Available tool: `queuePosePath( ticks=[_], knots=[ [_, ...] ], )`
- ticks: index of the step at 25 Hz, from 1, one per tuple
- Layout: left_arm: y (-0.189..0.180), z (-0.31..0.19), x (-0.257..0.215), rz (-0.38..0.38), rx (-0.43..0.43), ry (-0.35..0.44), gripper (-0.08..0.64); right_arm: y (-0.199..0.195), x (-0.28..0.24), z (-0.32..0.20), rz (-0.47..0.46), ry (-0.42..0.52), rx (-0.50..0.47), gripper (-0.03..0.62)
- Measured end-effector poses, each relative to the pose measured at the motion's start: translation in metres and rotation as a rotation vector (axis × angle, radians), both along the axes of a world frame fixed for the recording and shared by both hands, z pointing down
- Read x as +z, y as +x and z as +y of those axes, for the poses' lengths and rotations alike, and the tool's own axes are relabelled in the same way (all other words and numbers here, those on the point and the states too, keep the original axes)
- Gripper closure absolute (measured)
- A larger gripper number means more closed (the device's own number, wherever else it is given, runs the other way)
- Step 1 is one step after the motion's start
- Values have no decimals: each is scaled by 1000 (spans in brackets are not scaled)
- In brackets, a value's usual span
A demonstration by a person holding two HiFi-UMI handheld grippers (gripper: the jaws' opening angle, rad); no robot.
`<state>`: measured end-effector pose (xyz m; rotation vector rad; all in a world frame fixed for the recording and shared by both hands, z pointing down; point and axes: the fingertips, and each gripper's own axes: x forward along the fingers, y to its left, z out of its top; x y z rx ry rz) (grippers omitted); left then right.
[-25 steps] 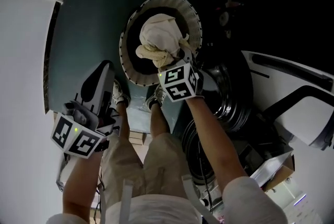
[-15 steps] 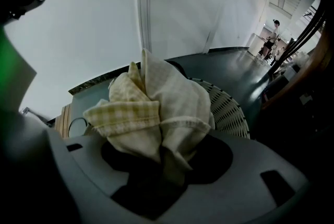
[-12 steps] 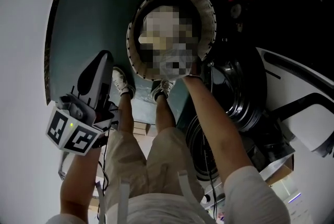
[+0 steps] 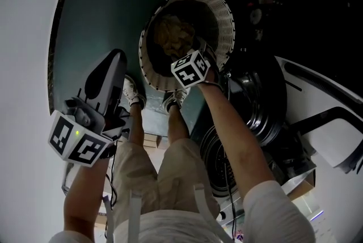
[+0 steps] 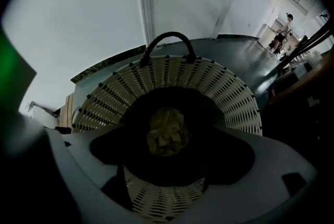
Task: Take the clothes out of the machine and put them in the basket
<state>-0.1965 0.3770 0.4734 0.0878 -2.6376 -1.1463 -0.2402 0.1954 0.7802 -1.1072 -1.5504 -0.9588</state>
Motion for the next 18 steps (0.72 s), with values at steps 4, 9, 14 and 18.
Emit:
queuePosePath(
  ticks=[4, 9, 14, 18],
  knots=[
    [2, 2, 2, 5, -9, 5, 546, -1, -2, 3, -4, 0, -10, 158],
    [3, -3, 2, 6, -5, 16, 546, 4, -3, -2, 15, 15, -17, 158],
    [1, -12, -9, -1, -2, 31, 546, -5, -41, -5, -9, -19, 31, 158],
    [-7, -23, -39, -36, -9, 34, 546, -11, -84, -13, -41, -62, 42, 160]
  ],
)
